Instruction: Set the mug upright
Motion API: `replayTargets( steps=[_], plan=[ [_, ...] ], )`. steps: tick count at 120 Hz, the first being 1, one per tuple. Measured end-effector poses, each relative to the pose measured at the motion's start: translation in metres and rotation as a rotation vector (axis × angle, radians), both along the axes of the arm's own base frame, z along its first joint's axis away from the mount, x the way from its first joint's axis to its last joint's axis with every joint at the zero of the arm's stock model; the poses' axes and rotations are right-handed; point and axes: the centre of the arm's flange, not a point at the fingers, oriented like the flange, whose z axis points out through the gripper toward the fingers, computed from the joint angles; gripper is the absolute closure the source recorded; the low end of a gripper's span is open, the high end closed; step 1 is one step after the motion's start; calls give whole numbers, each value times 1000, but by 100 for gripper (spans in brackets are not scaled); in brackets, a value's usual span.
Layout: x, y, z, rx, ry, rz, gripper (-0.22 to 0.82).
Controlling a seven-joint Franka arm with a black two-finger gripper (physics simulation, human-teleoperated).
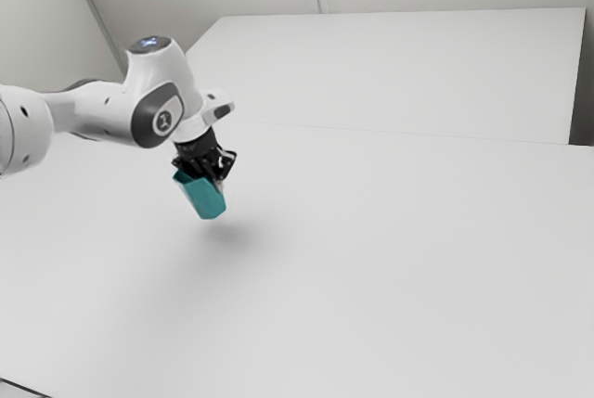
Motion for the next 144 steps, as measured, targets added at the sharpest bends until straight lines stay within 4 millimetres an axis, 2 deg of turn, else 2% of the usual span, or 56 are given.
replayTargets(
  steps=[30, 55, 69, 89, 102, 120, 137, 144],
  plan=[
    [7, 1, -38, -15, 21, 142, 79],
    [12, -5, -60, -25, 27, 213, 79],
    [13, -8, -66, -32, 26, 244, 79],
    [15, -15, -55, -40, 5, 264, 41],
    [15, -17, -38, -43, -16, 275, 25],
    [11, -24, -8, -45, -41, 278, 12],
    [5, -29, 14, -44, -50, 282, 6],
    [4, -35, 28, -46, -62, 275, 5]
  ],
)
